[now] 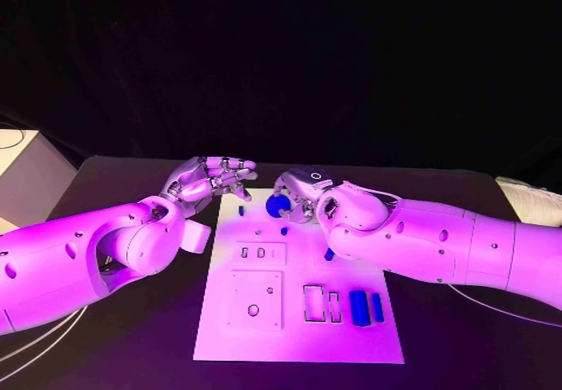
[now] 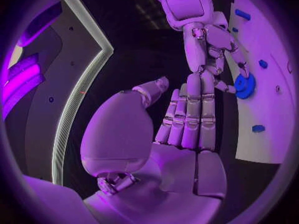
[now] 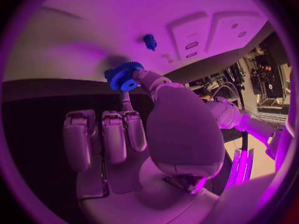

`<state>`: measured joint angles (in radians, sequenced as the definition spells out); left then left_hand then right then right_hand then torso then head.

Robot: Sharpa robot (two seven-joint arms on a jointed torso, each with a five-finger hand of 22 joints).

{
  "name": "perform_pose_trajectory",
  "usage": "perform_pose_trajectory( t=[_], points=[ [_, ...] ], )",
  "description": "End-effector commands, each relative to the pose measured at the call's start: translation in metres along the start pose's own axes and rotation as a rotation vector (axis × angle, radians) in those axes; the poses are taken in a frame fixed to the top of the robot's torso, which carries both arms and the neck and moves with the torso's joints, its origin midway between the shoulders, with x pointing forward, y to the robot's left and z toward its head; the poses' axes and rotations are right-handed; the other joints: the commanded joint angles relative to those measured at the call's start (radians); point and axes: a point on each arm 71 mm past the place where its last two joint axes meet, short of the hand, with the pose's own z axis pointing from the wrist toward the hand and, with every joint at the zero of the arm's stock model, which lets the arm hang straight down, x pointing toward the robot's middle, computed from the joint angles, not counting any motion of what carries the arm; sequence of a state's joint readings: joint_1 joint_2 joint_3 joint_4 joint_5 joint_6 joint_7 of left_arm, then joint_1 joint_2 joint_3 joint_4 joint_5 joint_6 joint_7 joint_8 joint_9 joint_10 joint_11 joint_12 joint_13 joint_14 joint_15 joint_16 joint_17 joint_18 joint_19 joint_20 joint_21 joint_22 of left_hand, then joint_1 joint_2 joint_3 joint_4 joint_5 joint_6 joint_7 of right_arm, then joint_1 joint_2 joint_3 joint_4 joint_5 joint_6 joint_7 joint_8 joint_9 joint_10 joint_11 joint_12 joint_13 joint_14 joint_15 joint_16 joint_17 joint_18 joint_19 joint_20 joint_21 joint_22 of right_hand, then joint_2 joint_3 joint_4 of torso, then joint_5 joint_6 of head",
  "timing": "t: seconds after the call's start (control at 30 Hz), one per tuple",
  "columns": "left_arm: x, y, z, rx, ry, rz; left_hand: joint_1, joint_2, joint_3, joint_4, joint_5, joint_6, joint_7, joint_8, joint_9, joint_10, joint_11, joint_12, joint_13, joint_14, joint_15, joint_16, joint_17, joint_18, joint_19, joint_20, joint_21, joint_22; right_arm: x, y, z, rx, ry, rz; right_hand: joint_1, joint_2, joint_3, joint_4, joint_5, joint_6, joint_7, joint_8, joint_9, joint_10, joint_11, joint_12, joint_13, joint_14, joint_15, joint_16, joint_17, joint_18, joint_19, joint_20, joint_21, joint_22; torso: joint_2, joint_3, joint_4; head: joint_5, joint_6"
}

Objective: Assemble the parts on the task board

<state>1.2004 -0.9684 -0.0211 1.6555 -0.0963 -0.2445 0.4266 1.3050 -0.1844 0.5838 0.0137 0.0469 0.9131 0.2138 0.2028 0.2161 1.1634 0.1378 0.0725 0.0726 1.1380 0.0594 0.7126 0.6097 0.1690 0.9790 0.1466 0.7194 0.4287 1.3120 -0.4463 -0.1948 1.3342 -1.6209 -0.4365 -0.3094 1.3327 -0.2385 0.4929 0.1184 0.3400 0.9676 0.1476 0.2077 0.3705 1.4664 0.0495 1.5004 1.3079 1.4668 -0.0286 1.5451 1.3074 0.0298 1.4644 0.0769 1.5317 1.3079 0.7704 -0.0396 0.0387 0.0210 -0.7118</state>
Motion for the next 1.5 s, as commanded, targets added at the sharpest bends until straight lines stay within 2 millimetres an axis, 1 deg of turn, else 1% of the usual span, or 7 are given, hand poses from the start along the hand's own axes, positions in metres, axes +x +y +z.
perform_pose_trajectory(
  t=[0.03, 0.83, 1.13, 1.2, 1.27, 1.43, 1.5],
  points=[
    [0.004, -0.001, 0.001, 0.006, 0.024, -0.009, -0.005, 0.007, 0.003, 0.0, 0.004, -0.005, -0.001, -0.004, 0.001, -0.008, 0.0, -0.004, 0.001, -0.009, -0.001, 0.005, 0.0, 0.01, -0.007, 0.002, 0.004, 0.001, 0.003, 0.003, 0.0, -0.004, 0.009, -0.021, -0.012, 0.001, 0.003, 0.0, -0.003, 0.039, -0.026, 0.033, 0.02, 0.037, -0.009, -0.004, 0.189, 0.088, -0.006, 0.002, 0.196, -0.019, 0.087, -0.007, 0.005, 0.225, -0.001, 0.0005, -0.0001, 0.002, -0.003],
    [0.004, -0.001, 0.001, 0.005, 0.025, -0.009, -0.005, 0.008, 0.004, -0.002, 0.004, -0.006, -0.001, -0.004, 0.001, -0.009, 0.0, -0.004, 0.001, -0.01, -0.001, 0.006, 0.0, 0.011, -0.01, 0.002, 0.007, 0.003, 0.012, 0.001, 0.003, 0.02, 0.028, -0.026, -0.017, -0.001, 0.004, 0.0, -0.009, 0.037, -0.025, 0.034, 0.02, 0.038, -0.008, -0.003, 0.19, 0.088, -0.005, 0.002, 0.195, -0.02, 0.088, -0.007, 0.007, 0.227, -0.001, -0.0011, -0.0001, 0.01, -0.014],
    [0.004, -0.001, 0.001, 0.004, 0.026, -0.009, -0.005, 0.008, 0.004, -0.002, 0.004, -0.006, -0.001, -0.004, 0.001, -0.009, 0.0, -0.004, 0.001, -0.01, -0.001, 0.006, 0.0, 0.011, -0.01, 0.002, 0.007, 0.003, 0.014, 0.001, 0.005, 0.022, 0.039, -0.009, -0.048, -0.018, -0.004, 0.008, -0.016, 0.005, -0.015, 0.018, 0.012, 0.024, 0.0, -0.019, 0.176, 0.086, 0.002, -0.001, 0.189, -0.018, 0.085, -0.002, 0.002, 0.222, -0.001, -0.0006, -0.0018, 0.012, -0.017],
    [0.004, -0.001, 0.001, 0.004, 0.026, -0.009, -0.005, 0.008, 0.004, -0.002, 0.004, -0.006, -0.001, -0.004, 0.001, -0.009, 0.0, -0.004, 0.001, -0.01, -0.001, 0.006, 0.0, 0.011, -0.01, 0.002, 0.007, 0.003, 0.015, 0.002, 0.005, 0.021, 0.043, -0.002, -0.085, -0.034, -0.033, 0.027, -0.034, -0.023, -0.009, 0.001, 0.004, 0.006, 0.007, -0.038, 0.159, 0.086, 0.008, -0.002, 0.188, -0.017, 0.083, 0.004, -0.002, 0.218, -0.002, -0.0006, -0.0021, 0.012, -0.017],
    [0.004, -0.001, 0.001, 0.004, 0.026, -0.009, -0.005, 0.008, 0.004, -0.002, 0.004, -0.006, -0.001, -0.004, 0.001, -0.009, 0.0, -0.004, 0.001, -0.01, -0.001, 0.006, 0.0, 0.011, -0.01, 0.002, 0.007, 0.003, 0.015, 0.002, 0.005, 0.021, 0.045, 0.004, -0.101, -0.029, -0.062, 0.042, -0.074, -0.038, -0.007, -0.009, -0.001, -0.003, 0.009, -0.049, 0.15, 0.086, 0.011, -0.002, 0.189, -0.017, 0.082, 0.008, -0.003, 0.217, -0.002, -0.0005, -0.0018, 0.013, -0.018],
    [0.004, -0.001, 0.001, 0.003, 0.026, -0.008, -0.005, 0.008, 0.004, -0.002, 0.004, -0.006, -0.001, -0.004, 0.001, -0.009, 0.0, -0.004, 0.001, -0.01, -0.001, 0.006, 0.0, 0.011, -0.01, 0.002, 0.007, 0.003, 0.016, 0.002, 0.005, 0.021, 0.056, 0.014, -0.109, -0.019, -0.115, 0.065, -0.087, -0.064, -0.005, -0.029, -0.011, -0.017, 0.012, -0.064, 0.138, 0.087, 0.015, -0.001, 0.193, -0.017, 0.082, 0.012, -0.004, 0.216, -0.002, -0.0001, -0.0011, 0.013, -0.018],
    [0.004, -0.001, 0.001, 0.003, 0.025, -0.008, -0.005, 0.008, 0.004, -0.002, 0.004, -0.006, -0.001, -0.004, 0.001, -0.009, 0.0, -0.004, 0.001, -0.01, -0.001, 0.006, 0.0, 0.011, -0.01, 0.002, 0.007, 0.003, 0.016, 0.001, 0.005, 0.022, 0.065, 0.018, -0.115, -0.002, -0.179, 0.099, -0.09, -0.077, -0.001, -0.041, -0.019, -0.025, 0.015, -0.073, 0.131, 0.087, 0.019, 0.0, 0.194, -0.017, 0.082, 0.017, -0.005, 0.216, -0.003, -0.0002, -0.0014, 0.013, -0.018]
  ],
)
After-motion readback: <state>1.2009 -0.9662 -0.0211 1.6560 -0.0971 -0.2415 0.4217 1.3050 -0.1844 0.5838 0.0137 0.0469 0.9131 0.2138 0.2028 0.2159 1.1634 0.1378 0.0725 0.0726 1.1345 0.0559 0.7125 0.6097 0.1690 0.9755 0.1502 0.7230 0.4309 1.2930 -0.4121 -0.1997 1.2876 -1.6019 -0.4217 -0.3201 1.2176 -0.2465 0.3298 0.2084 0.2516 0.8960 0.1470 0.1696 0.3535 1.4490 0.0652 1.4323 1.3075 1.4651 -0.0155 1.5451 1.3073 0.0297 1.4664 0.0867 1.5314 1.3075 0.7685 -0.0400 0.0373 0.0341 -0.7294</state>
